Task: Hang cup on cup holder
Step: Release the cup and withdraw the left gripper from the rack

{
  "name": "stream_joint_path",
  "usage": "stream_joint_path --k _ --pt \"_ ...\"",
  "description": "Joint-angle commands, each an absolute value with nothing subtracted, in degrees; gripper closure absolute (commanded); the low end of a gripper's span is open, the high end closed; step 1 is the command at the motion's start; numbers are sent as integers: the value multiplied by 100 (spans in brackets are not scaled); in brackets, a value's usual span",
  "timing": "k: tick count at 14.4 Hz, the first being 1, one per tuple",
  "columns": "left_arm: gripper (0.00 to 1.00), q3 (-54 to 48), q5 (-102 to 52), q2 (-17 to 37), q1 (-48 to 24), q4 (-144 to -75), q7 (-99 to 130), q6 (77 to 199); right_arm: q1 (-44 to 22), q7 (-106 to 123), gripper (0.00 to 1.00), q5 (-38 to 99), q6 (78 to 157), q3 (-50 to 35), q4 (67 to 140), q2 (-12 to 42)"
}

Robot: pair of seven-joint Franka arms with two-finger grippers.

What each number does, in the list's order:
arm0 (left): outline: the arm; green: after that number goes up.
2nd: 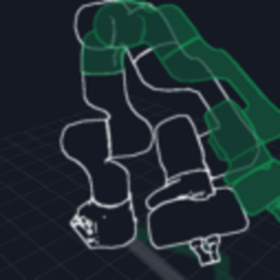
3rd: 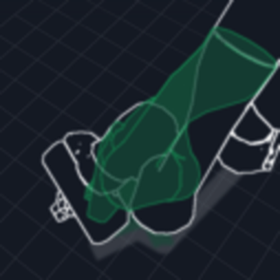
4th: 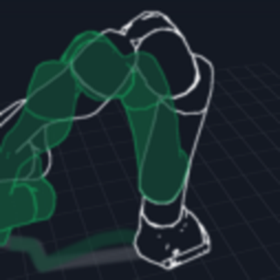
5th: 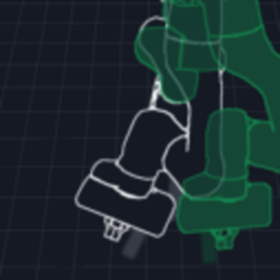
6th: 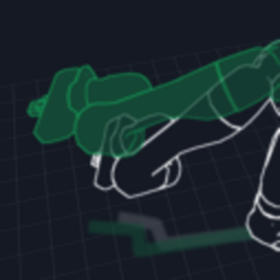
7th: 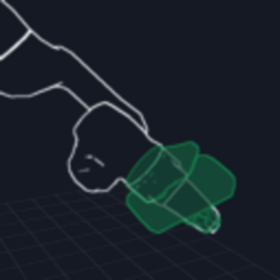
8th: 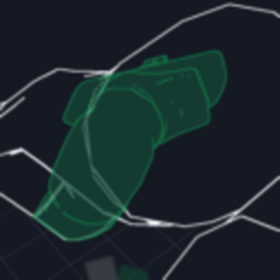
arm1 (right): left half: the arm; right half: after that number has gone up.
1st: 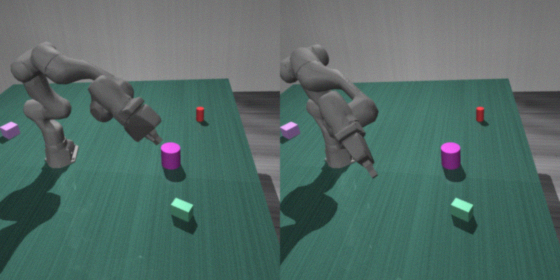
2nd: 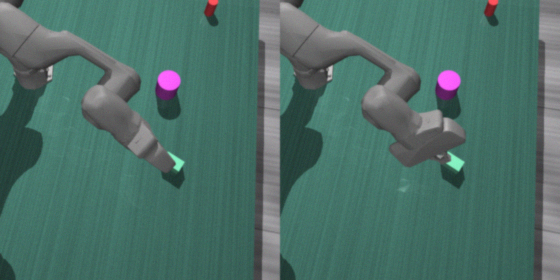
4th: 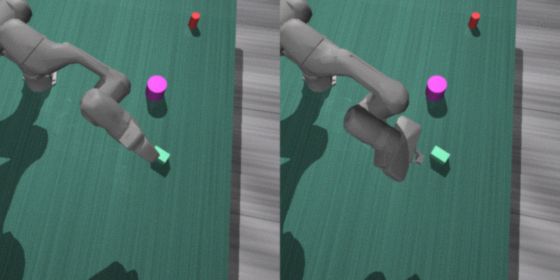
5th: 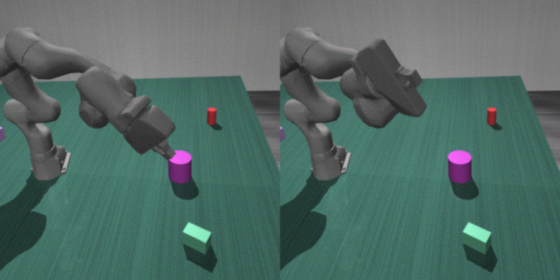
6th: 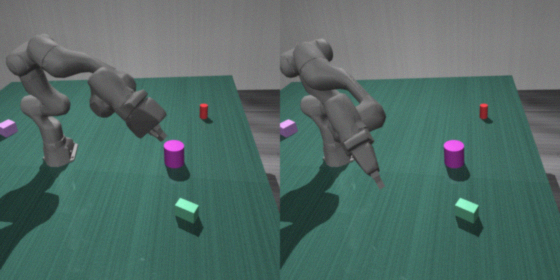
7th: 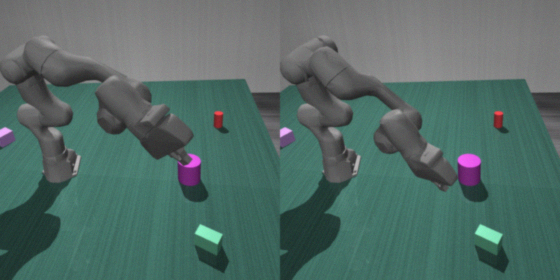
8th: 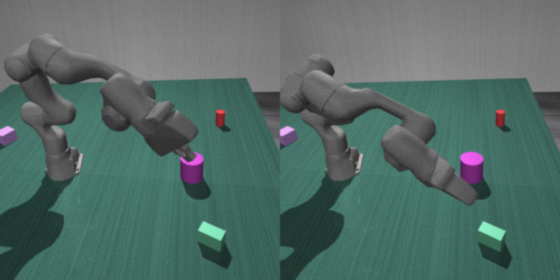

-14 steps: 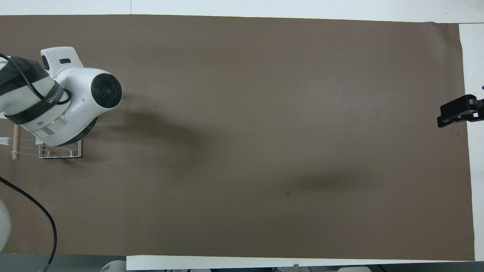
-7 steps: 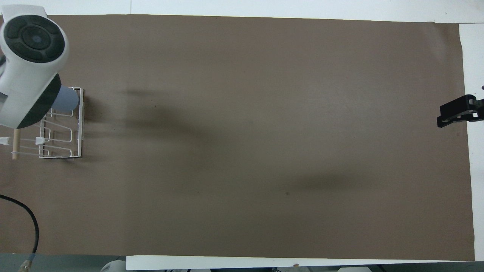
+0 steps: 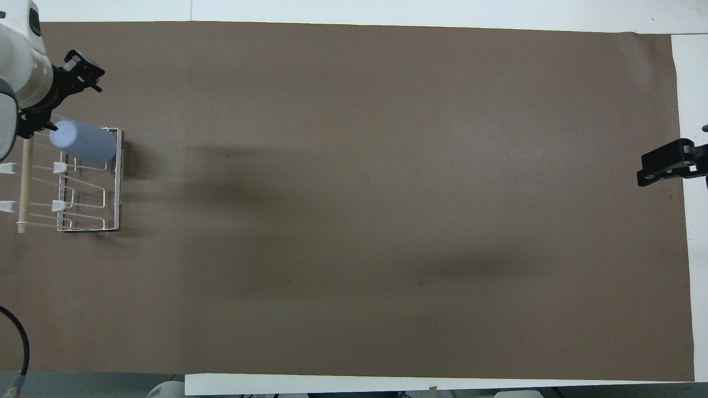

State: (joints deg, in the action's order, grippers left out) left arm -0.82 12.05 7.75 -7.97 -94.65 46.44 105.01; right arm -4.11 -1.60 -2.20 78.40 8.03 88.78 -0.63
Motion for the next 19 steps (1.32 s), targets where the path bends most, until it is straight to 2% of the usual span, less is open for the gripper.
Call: stream_joint_path --k 1,8,13,19 --pt "0 -97 783 519 -642 -9466 3064 9942 -369 -35 1 -106 7831 800 8982 -132" --pt "0 -70 346 106 -380 -9466 -32 9431 -369 -35 1 -114 7831 800 8982 -141" --pt "0 -97 -79 -17 -211 -9054 -35 9123 -369 -35 1 -114 7831 800 8982 -132" --pt "0 -123 70 -158 -263 -9176 88 9185 -369 -35 1 -114 7831 800 8974 -132"
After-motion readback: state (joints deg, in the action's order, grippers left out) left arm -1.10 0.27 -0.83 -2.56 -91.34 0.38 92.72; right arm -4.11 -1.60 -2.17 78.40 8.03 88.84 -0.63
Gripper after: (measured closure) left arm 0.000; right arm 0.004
